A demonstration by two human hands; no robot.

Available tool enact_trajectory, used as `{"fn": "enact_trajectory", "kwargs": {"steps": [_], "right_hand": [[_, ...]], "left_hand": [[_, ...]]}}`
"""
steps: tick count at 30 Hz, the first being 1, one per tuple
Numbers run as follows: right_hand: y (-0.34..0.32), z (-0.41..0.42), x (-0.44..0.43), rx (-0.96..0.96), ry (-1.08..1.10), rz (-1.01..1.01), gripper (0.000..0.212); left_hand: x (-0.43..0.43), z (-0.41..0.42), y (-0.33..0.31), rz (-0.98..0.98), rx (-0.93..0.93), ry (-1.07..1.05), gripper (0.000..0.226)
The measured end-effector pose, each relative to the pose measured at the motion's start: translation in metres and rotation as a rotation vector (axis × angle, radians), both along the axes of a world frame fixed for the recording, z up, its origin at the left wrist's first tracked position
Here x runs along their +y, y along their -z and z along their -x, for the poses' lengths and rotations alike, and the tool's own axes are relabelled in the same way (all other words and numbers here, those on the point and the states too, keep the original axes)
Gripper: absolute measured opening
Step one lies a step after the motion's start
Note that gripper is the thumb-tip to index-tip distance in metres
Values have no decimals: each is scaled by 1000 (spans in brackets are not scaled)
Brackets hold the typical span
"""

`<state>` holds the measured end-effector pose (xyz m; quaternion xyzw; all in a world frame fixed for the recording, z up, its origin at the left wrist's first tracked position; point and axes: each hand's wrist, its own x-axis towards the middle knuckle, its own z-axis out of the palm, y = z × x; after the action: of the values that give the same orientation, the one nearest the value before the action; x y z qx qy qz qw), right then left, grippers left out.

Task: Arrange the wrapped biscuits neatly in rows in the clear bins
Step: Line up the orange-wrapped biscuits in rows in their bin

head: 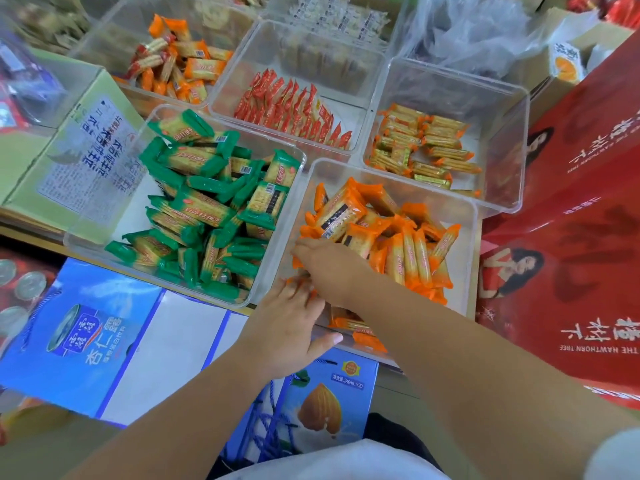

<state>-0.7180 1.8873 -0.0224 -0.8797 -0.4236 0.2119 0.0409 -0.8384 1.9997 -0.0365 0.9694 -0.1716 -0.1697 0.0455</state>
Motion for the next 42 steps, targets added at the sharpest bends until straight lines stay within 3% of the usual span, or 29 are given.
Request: {"fn": "enact_trajectory", "kwargs": {"steps": [6, 13, 18, 29, 33, 37, 39, 42], "right_hand": [[7, -2, -1, -230, -11, 119, 37], [8, -6, -17, -279, -81, 155, 46], [10, -10, -23, -305, -100, 121, 39], [7, -7, -6, -196, 93, 123, 42], [9, -4, -7, -147, -43, 155, 23], [4, -9, -16, -61, -74, 132, 19], [2, -6, -24, -63, -63, 99, 24], [1, -1, -40, -138, -90, 146, 49]], "left_hand": [[1, 2, 0, -8, -4, -35, 89], [1, 1, -2, 18, -33, -33, 90], [2, -1, -4, 15, -39, 0, 90], [8, 2, -5, 2, -52, 47, 93], [6, 6, -7, 3, -35, 23, 94], [5, 6, -9, 3, -107, 8, 94], [5, 0, -10, -19, -97, -6, 102], [8, -13, -11, -97, -28, -17, 119]]}}
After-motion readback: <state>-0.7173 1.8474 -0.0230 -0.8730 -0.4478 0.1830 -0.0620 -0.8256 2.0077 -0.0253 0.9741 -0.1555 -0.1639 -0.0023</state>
